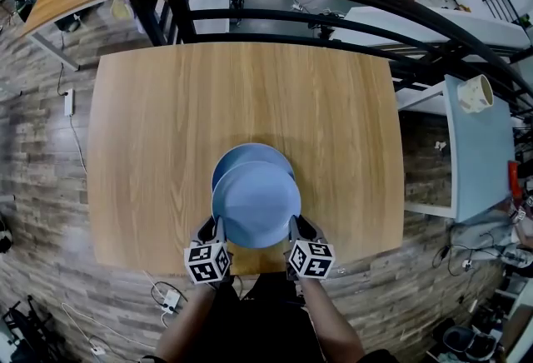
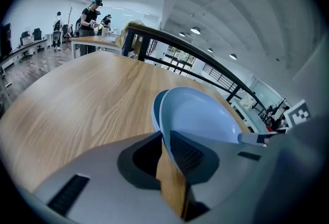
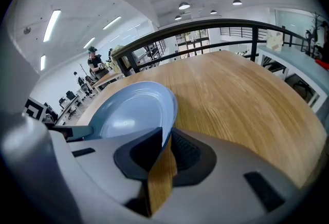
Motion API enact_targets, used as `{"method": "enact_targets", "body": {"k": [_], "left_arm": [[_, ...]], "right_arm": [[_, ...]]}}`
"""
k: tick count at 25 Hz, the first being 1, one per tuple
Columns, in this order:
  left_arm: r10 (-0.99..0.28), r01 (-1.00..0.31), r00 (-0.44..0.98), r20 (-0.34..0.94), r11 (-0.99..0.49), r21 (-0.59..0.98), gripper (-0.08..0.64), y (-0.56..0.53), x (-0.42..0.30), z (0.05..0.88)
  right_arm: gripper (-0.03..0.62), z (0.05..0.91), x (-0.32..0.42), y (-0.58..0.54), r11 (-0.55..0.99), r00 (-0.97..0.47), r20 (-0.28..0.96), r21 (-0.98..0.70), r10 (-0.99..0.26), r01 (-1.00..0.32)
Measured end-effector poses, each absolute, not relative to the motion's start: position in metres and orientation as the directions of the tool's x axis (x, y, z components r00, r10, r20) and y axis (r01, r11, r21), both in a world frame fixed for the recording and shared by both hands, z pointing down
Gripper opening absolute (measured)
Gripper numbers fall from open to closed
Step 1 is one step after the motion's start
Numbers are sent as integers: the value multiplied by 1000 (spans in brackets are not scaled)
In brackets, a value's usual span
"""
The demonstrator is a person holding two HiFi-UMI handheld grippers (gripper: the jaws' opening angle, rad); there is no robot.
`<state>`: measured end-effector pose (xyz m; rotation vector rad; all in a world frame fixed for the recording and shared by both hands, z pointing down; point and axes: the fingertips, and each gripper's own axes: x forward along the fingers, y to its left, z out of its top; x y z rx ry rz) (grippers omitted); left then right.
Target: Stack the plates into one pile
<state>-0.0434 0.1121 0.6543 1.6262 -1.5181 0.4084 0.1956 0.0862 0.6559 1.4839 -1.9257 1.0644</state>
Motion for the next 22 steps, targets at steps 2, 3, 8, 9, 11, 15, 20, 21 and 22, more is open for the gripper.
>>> {"method": "enact_targets", "body": {"k": [2, 3, 8, 9, 11, 15, 20, 21, 22], "left_arm": [[-648, -930, 209, 732, 99, 353, 63, 112, -43, 655], [-646, -931, 209, 734, 99, 352, 64, 112, -43, 656], [-631, -934, 208, 748, 99, 344, 67, 110, -44, 660], [-628, -934, 208, 750, 100, 343, 67, 110, -44, 661], [-625, -934, 209, 752, 100, 343, 67, 108, -43, 662], [-622, -935, 210, 755, 98, 341, 71, 104, -43, 663], [-614, -938, 204, 762, 102, 332, 75, 100, -43, 666], [-615, -937, 203, 762, 103, 333, 75, 99, -44, 667], [-616, -937, 202, 762, 104, 333, 77, 98, -44, 667]], "right_arm": [[67, 658, 196, 86, 109, -295, 766, -285, -572, -952], [67, 659, 196, 85, 109, -295, 767, -285, -570, -952], [67, 665, 194, 82, 107, -294, 777, -283, -557, -953], [69, 666, 194, 82, 106, -292, 779, -282, -554, -953], [69, 667, 195, 80, 105, -291, 781, -281, -552, -954], [69, 667, 195, 76, 104, -295, 781, -286, -551, -953], [75, 671, 194, 72, 119, -294, 788, -274, -541, -954], [78, 671, 194, 71, 123, -294, 788, -271, -541, -955], [78, 671, 193, 69, 127, -294, 787, -269, -542, -955]]}}
